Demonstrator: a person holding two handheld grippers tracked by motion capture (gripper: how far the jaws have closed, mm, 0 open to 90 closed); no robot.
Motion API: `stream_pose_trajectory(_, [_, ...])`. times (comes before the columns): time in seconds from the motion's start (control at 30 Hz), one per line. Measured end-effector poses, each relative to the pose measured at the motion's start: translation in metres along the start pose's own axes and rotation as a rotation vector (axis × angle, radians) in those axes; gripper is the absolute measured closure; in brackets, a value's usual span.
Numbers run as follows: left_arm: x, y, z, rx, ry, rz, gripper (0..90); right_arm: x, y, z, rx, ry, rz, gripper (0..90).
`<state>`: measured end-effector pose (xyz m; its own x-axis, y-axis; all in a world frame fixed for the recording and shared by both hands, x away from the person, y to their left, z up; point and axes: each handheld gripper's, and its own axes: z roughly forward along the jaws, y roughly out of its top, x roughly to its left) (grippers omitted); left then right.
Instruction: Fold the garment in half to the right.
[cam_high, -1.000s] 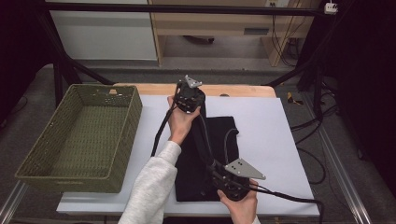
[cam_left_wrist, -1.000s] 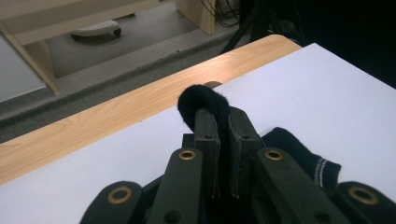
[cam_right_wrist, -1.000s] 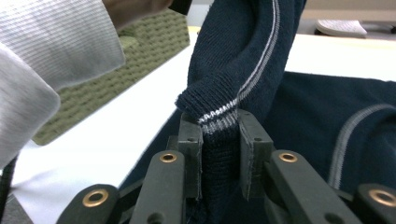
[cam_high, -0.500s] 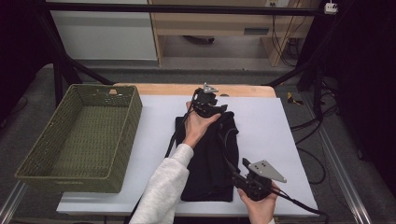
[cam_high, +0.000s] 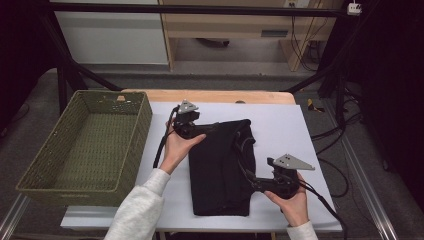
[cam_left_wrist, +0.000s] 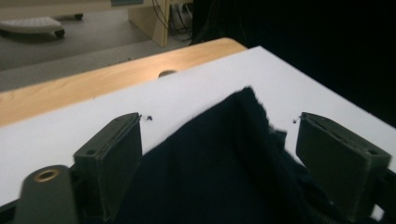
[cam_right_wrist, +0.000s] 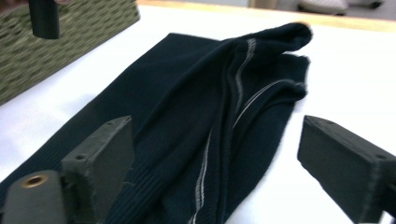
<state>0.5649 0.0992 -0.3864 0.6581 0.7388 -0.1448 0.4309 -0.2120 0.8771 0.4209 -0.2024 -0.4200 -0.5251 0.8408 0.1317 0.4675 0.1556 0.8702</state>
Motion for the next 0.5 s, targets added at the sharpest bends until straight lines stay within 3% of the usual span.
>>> stream_pose_trajectory(0.1, [0.002,-0.010,-0.010,0.025,0.001,0.012,8.1,-0.006,-0.001,0.000,0.040,0.030,-0.019,7.1])
stream_pose_trajectory(0.23, [0.003,-0.025,-0.024,0.037,-0.003,0.031,4.3,-0.009,-0.001,-0.001,0.068,0.027,-0.046,7.0])
stream_pose_trajectory(0.5, [-0.011,-0.054,-0.048,0.063,-0.050,0.042,3.1,-0.012,0.004,-0.006,0.062,0.039,-0.029,6.6])
